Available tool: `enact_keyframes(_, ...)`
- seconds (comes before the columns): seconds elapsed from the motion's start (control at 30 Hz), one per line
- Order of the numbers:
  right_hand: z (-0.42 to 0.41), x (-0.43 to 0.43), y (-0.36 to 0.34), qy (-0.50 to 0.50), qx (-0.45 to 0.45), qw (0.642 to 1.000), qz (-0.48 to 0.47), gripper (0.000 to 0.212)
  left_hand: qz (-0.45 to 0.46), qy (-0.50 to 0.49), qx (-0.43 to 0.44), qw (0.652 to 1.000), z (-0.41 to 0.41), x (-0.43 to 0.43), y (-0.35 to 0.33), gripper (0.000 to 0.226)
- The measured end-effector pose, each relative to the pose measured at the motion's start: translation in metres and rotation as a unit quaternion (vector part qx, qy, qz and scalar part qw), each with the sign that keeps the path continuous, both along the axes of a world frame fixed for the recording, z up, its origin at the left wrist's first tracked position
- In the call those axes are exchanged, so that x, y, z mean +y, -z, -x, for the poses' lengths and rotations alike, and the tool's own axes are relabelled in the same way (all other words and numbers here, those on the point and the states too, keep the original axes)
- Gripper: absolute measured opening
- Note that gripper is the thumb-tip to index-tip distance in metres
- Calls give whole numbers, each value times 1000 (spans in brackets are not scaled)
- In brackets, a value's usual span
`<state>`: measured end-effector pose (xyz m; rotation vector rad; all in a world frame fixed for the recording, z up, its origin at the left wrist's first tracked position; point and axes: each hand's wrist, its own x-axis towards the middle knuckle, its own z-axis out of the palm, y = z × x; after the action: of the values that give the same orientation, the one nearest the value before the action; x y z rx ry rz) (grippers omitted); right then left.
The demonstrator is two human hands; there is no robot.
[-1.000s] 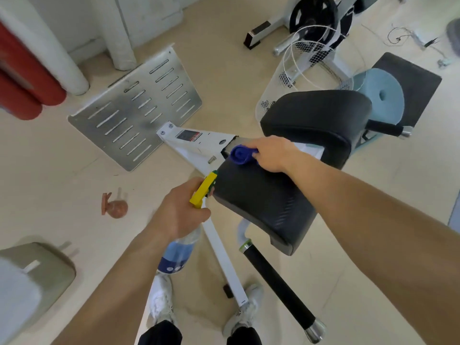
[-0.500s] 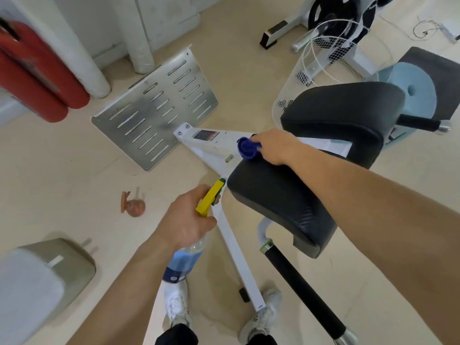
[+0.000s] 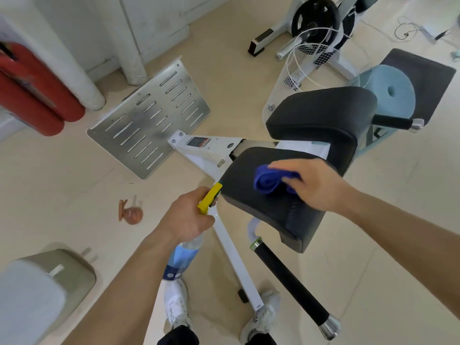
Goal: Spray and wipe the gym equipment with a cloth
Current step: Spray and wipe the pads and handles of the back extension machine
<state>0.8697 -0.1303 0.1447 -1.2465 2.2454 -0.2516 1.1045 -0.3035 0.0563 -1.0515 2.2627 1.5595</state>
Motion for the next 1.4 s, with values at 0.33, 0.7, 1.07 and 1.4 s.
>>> enact_keyframes(0.33,20,-50,26,11,52,998,-28,36,4,8,-58,998,-10,4,9,33)
enact_keyframes(0.7,-28,-127,82,-255,31,944,-207,27,18,-54,25,998,-4,-16,2,42)
enact_keyframes(1.07,30,-74,51,-26,144,979,-145,42,43,18,29,999,15,-16,-6,40)
enact_keyframes(1.4,35,-28,26,-58,42,992,-103,46,53,62,53,995,50,-9,-43,49)
